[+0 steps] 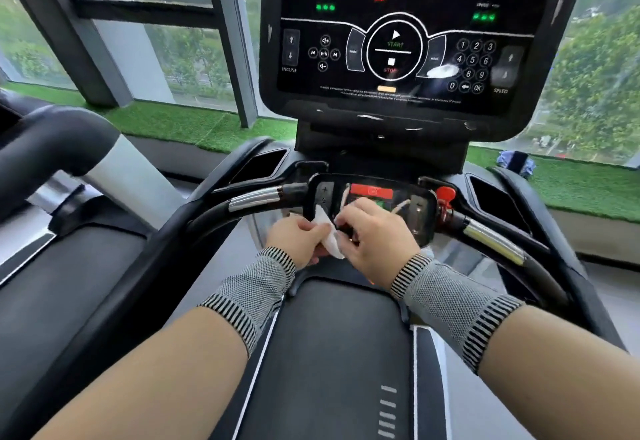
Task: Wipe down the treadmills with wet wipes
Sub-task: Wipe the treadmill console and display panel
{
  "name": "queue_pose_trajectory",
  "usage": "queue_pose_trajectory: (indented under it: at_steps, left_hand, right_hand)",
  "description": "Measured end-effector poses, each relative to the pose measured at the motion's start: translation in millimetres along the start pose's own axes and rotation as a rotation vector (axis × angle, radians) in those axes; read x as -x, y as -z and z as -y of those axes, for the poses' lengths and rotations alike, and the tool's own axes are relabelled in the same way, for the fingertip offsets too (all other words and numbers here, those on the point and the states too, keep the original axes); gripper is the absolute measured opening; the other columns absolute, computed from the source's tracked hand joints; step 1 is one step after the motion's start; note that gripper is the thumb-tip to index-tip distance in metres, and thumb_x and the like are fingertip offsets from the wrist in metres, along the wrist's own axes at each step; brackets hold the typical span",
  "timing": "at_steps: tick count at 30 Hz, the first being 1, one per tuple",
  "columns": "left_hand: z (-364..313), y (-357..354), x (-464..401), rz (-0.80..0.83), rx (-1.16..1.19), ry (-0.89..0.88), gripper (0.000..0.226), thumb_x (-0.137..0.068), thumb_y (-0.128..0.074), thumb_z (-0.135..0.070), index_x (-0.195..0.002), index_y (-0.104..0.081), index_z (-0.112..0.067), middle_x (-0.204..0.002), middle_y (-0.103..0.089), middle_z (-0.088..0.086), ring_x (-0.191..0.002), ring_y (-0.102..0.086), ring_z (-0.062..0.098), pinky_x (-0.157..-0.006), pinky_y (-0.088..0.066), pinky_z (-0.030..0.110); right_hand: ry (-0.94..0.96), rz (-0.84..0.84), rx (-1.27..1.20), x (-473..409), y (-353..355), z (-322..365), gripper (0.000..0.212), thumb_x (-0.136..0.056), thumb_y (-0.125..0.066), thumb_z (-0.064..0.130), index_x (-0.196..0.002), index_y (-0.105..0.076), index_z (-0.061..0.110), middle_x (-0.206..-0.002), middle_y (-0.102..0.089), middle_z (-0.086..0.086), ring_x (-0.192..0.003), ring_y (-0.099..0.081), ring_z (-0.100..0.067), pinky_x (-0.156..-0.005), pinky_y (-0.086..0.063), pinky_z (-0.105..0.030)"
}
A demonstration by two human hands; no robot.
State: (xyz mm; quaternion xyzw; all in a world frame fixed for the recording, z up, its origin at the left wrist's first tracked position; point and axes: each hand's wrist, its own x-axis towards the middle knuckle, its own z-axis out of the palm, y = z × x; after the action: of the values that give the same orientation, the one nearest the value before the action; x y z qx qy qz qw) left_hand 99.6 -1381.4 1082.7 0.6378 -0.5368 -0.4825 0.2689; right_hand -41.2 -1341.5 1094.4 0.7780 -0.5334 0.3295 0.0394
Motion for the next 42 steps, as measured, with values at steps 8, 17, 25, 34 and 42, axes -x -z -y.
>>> queue_pose_trajectory:
  at_steps: [8, 17, 25, 34, 42]
  left_hand:
    - [18, 25, 4, 0.279, 0.117, -0.094, 0.014, -0.091, -0.062, -0.017, -0.083, -0.073, -0.015, -0.071, -0.068, 0.001, -0.064, -0.063, 0.012, -0.064, -0.051, 0.026]
    - [37, 46, -23, 0.075, -0.582, -0.645, 0.037, -0.093, -0.049, -0.017, -0.127, -0.060, -0.027, -0.129, -0.051, -0.007, -0.116, -0.049, 0.014, -0.100, -0.041, 0.030]
    - [28, 37, -17, 0.020, -0.588, -0.929, 0.032, -0.088, -0.057, -0.012, -0.117, -0.067, -0.018, -0.115, -0.057, -0.002, -0.108, -0.047, 0.016, -0.089, -0.032, 0.019]
    - [15, 4, -20, -0.005, -0.609, -1.097, 0.032, -0.077, -0.069, -0.013, -0.109, -0.071, -0.016, -0.109, -0.062, -0.003, -0.104, -0.053, 0.023, -0.091, -0.046, 0.037]
    - [-7, -28, -16, -0.024, -0.675, -1.153, 0.037, -0.073, -0.060, -0.030, -0.107, -0.071, -0.021, -0.113, -0.063, -0.004, -0.108, -0.050, 0.024, -0.086, -0.047, 0.044]
  right_hand:
    - [-0.654, 0.026, -0.145, 28, -45, 41, 0.011, -0.088, -0.062, 0.024, -0.090, -0.059, 0.013, -0.091, -0.057, 0.002, -0.080, -0.056, -0.019, -0.074, -0.041, -0.029]
    - [-0.592, -0.039, 0.075, -11, -73, 49, 0.009, -0.091, -0.056, 0.011, -0.092, -0.064, 0.009, -0.098, -0.058, -0.006, -0.077, -0.059, -0.026, -0.065, -0.038, -0.026]
    - [-0.714, -0.158, 0.187, 22, -44, 32, 0.006, -0.088, -0.060, 0.010, -0.084, -0.064, 0.010, -0.095, -0.061, -0.006, -0.076, -0.060, -0.027, -0.067, -0.047, -0.032]
    - [-0.975, -0.166, 0.229, 46, -7, -5, 0.004, -0.089, -0.058, 0.015, -0.089, -0.061, 0.012, -0.096, -0.054, 0.000, -0.078, -0.042, -0.013, -0.071, -0.034, -0.022]
    - [-0.895, -0.096, 0.164, 55, 14, -27, 0.009, -0.086, -0.059, 0.013, -0.092, -0.065, 0.012, -0.095, -0.057, -0.003, -0.084, -0.052, -0.020, -0.076, -0.040, -0.025]
